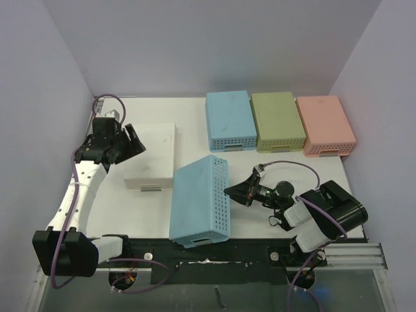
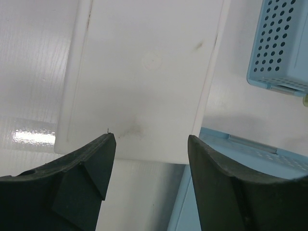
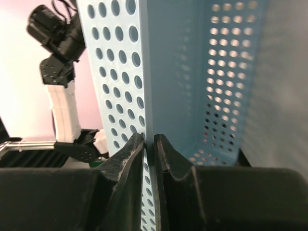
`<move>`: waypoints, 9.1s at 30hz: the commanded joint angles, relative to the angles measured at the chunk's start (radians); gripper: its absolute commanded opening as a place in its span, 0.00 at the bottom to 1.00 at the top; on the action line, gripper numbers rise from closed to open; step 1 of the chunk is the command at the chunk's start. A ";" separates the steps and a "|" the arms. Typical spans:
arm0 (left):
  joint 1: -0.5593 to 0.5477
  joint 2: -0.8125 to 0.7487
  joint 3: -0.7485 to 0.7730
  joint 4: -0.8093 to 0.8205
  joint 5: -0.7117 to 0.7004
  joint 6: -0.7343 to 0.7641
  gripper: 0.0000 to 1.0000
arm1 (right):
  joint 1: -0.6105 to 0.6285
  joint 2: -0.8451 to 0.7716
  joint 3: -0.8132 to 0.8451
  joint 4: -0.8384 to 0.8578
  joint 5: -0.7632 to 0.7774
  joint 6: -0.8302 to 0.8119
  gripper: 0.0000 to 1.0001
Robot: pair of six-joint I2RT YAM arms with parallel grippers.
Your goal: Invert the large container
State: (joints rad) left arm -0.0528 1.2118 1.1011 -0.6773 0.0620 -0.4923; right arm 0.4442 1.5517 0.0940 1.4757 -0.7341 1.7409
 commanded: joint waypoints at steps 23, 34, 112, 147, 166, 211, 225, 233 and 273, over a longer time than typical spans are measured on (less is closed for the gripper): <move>-0.066 -0.012 -0.007 0.056 0.062 0.001 0.61 | 0.067 -0.327 0.537 -1.815 0.413 -0.909 0.91; -0.091 -0.025 -0.006 0.041 0.051 0.001 0.60 | 0.334 -0.149 0.638 -1.524 0.316 -0.811 0.95; 0.123 -0.057 -0.010 -0.044 0.117 -0.054 0.61 | 0.506 0.403 1.491 -1.938 0.838 -1.066 1.00; -0.110 0.586 0.189 0.490 0.334 -0.060 0.57 | 0.467 -0.467 0.804 -2.174 1.181 -0.762 0.99; -0.152 0.419 0.311 0.234 0.067 0.070 0.61 | 0.461 -0.513 0.762 -2.213 1.224 -0.726 0.99; -0.319 0.805 0.538 0.325 0.270 0.065 0.58 | 0.431 -0.562 0.780 -2.298 1.280 -0.657 0.99; -0.075 0.676 0.482 0.262 0.139 -0.009 0.61 | 0.429 -0.562 0.771 -2.293 1.280 -0.673 0.99; 0.043 0.655 0.411 0.324 0.161 -0.025 0.65 | 0.429 -0.561 0.768 -2.293 1.274 -0.676 0.99; 0.175 -0.113 -0.146 0.166 -0.023 -0.143 0.63 | 0.396 -0.420 0.837 -2.218 1.212 -0.773 0.99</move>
State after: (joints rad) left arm 0.1501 1.1725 0.9848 -0.5243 0.0399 -0.6498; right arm 0.8494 1.1484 0.8734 -0.7570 0.4522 0.9756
